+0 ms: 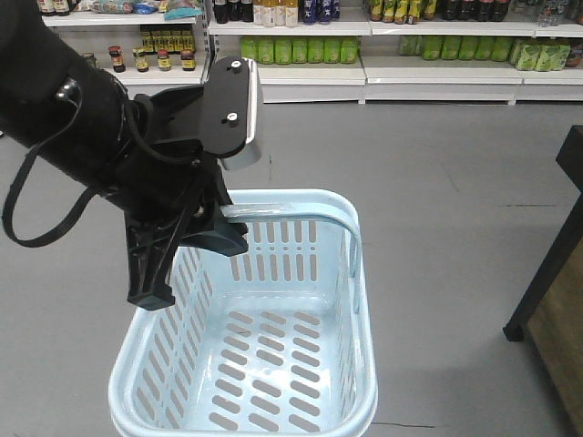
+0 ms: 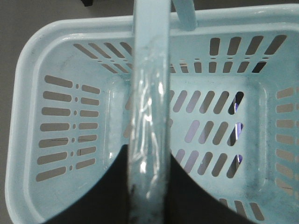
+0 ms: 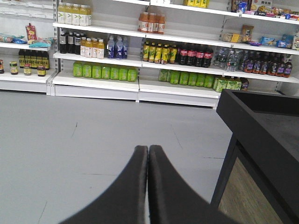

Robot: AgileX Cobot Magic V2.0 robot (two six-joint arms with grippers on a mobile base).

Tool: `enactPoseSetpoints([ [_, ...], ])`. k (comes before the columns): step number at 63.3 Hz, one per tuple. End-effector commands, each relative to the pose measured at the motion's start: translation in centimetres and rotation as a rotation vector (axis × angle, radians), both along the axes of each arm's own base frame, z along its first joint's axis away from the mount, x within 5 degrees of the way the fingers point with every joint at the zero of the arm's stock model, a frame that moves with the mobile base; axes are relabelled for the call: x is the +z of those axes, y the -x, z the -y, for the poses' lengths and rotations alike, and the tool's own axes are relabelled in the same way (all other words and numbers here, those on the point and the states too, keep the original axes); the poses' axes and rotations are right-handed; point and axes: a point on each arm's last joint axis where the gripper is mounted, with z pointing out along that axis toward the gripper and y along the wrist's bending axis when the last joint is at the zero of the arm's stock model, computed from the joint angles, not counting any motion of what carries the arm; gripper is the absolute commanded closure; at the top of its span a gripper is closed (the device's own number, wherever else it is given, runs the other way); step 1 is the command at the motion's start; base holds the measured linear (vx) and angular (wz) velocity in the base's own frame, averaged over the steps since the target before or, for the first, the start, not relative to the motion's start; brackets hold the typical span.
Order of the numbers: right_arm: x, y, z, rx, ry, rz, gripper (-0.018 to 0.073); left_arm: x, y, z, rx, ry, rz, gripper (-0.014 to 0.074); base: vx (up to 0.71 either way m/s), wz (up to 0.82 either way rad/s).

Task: Pick three apples into basket with both arms
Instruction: 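Drive the base across the floor carrying the basket in the left gripper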

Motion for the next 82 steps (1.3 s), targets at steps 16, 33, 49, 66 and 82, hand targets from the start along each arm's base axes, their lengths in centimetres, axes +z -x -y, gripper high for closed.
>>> enactPoseSetpoints([
  [16, 0.41, 0.06, -0.01, 0.000, 0.013, 0.081, 0.0568, 2.30, 0.96, -0.13, 0.007, 0.092, 0.055, 0.0603, 0.21, 0.03],
  [33, 0.41, 0.06, -0.01, 0.000, 0.013, 0.081, 0.0568, 2.30, 0.96, -0.13, 0.007, 0.092, 0.055, 0.0603, 0.20, 0.08],
  [49, 0.41, 0.06, -0.01, 0.000, 0.013, 0.081, 0.0568, 2.30, 0.96, -0.13, 0.007, 0.092, 0.055, 0.0603, 0.20, -0.04],
  [66, 0.41, 0.06, -0.01, 0.000, 0.013, 0.081, 0.0568, 2.30, 0.96, -0.13, 0.007, 0.092, 0.055, 0.0603, 0.19, -0.05],
  [82, 0.41, 0.06, -0.01, 0.000, 0.013, 0.081, 0.0568, 2.30, 0.96, -0.13, 0.007, 0.092, 0.055, 0.0603, 0.19, -0.03],
])
